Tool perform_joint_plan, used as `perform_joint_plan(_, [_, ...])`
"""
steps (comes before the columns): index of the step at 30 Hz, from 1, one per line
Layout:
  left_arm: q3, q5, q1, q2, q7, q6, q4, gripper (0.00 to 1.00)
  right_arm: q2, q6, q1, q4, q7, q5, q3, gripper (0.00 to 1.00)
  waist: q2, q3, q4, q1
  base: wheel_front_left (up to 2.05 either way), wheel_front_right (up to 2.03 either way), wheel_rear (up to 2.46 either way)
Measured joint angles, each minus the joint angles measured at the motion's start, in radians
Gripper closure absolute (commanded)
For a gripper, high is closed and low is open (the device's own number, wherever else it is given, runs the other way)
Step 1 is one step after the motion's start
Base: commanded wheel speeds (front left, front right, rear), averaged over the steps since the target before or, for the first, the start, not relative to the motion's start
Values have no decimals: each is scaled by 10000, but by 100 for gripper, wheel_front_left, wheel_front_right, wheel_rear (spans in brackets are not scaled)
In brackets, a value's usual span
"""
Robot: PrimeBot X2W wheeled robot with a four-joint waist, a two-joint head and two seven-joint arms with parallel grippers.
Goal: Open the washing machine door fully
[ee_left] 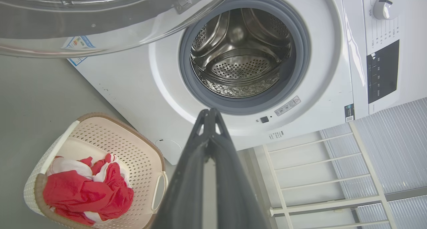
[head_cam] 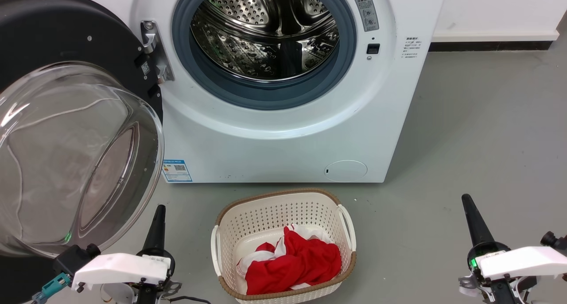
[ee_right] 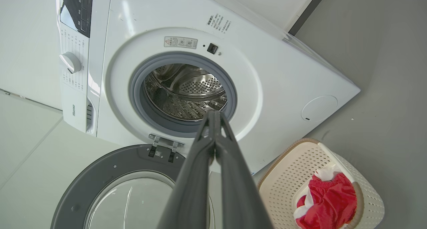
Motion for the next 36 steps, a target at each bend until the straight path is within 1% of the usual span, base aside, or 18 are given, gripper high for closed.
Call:
perform_joint_plan(16, [222, -1532, -88, -36, 360, -174, 107, 100, 0, 0, -182, 219, 291, 1576, -144, 100, 0, 6, 7, 0, 0, 0, 0])
perform_joint_plan(36, [456, -3172, -246, -75, 790, -349, 221, 100, 6, -2, -401, 464, 577, 3223, -301, 100, 0, 13, 15, 0, 0, 0, 0])
